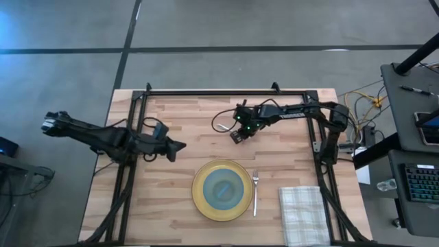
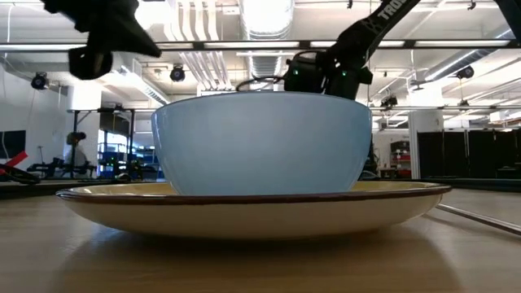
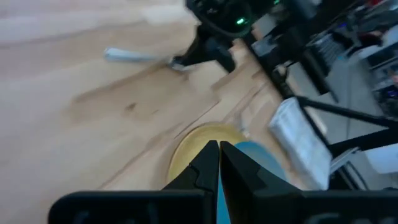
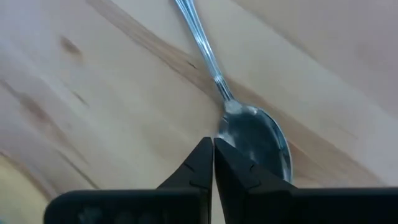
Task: Set table place
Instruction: Put the silver spoon into the blue bowl
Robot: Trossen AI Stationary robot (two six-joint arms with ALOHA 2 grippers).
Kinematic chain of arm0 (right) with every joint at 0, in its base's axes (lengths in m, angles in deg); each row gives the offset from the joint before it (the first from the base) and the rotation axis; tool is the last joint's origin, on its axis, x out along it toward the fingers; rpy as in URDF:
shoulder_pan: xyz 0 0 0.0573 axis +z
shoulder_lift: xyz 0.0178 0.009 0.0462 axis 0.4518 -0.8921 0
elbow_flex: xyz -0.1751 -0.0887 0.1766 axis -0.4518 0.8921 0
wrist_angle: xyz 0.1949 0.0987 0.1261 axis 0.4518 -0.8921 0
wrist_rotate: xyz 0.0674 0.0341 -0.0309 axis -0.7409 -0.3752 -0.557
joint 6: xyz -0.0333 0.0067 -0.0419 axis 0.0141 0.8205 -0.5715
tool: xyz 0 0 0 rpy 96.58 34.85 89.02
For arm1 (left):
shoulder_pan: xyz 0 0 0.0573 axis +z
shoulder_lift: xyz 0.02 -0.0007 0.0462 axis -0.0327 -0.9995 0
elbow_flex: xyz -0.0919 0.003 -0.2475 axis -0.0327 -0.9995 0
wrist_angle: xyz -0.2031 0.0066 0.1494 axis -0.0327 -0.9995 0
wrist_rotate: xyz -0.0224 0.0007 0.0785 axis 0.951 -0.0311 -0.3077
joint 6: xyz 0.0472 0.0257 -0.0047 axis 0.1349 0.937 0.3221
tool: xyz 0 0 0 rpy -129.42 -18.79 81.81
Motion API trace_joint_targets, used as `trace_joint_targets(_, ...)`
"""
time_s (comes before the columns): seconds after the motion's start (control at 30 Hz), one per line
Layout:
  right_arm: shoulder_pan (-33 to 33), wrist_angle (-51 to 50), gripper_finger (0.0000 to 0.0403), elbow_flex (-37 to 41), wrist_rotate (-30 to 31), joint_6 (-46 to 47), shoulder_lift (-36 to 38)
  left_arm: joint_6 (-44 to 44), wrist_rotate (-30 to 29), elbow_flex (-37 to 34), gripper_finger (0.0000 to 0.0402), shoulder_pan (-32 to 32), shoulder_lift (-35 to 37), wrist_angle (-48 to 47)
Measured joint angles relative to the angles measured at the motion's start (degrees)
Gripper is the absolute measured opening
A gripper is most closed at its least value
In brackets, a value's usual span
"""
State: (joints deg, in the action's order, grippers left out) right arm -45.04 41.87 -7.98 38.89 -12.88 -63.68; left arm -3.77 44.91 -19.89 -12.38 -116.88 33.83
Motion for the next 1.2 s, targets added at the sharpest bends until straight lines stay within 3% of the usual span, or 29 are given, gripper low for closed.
trace_joint_targets(0.23,0.5,-2.7,0.0008,-0.1,3.0,1.2,1.7,5.5,1.5,0.0,0.0,3.6,-1.8,4.6)
trace_joint_targets(0.9,1.0,0.1,0.0008,5.0,4.7,1.5,-0.6,16.9,22.4,0.1,0.0,22.5,-10.6,10.4)
trace_joint_targets(1.0,1.1,0.6,0.0008,5.0,4.7,1.2,-0.6,17.6,26.2,0.1,0.0,27.4,-11.2,10.4)
trace_joint_targets(1.2,1.1,1.1,0.0008,5.1,4.3,0.6,-0.7,17.7,41.0,-0.3,0.0,39.7,-15.4,15.9)
